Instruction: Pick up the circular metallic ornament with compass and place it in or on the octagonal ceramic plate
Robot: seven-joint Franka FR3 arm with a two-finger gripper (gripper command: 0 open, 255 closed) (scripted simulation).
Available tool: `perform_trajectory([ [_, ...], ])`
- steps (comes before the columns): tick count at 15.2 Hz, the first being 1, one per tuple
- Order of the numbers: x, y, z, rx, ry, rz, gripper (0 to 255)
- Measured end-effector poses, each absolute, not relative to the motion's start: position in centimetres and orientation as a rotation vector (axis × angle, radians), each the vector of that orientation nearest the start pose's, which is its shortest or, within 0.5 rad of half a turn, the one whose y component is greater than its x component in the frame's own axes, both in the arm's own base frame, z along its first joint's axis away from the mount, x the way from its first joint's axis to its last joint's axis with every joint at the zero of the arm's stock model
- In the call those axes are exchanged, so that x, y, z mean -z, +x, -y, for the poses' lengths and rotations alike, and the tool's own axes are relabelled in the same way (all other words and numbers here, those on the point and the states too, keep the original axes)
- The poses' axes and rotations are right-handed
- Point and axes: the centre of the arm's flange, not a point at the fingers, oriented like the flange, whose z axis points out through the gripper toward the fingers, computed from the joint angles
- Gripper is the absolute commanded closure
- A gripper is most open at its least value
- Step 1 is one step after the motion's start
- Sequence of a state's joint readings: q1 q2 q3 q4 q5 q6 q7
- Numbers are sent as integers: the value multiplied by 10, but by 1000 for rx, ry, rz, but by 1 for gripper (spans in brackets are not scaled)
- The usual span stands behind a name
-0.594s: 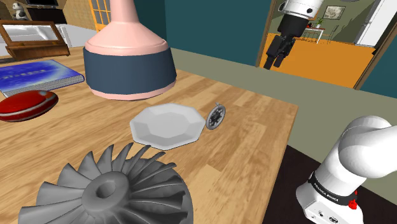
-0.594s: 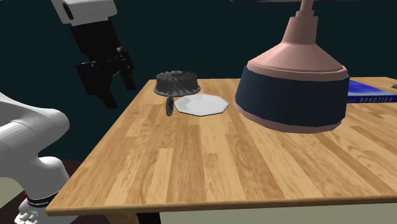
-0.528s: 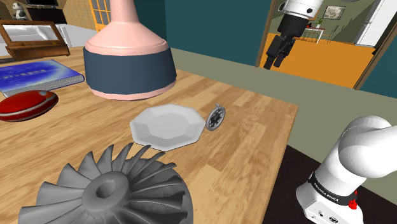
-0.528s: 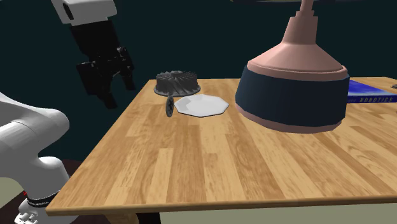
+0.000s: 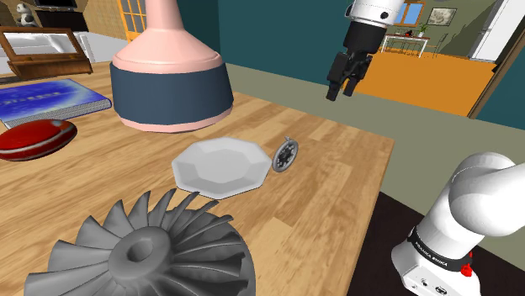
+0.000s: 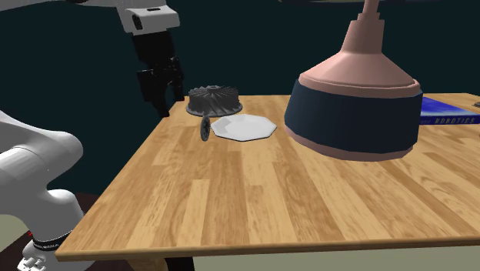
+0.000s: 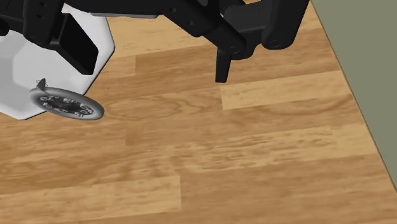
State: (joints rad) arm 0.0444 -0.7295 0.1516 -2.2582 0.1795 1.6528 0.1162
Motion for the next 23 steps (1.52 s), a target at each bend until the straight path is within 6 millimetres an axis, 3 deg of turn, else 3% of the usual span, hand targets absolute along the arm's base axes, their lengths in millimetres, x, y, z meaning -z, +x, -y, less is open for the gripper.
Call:
perform_trajectory([
  [12,-608,348,-256,81,-3078,34,0],
  [19,-571,350,-265,77,-3079,31,0],
  [23,-566,351,-265,77,-3079,31,0],
])
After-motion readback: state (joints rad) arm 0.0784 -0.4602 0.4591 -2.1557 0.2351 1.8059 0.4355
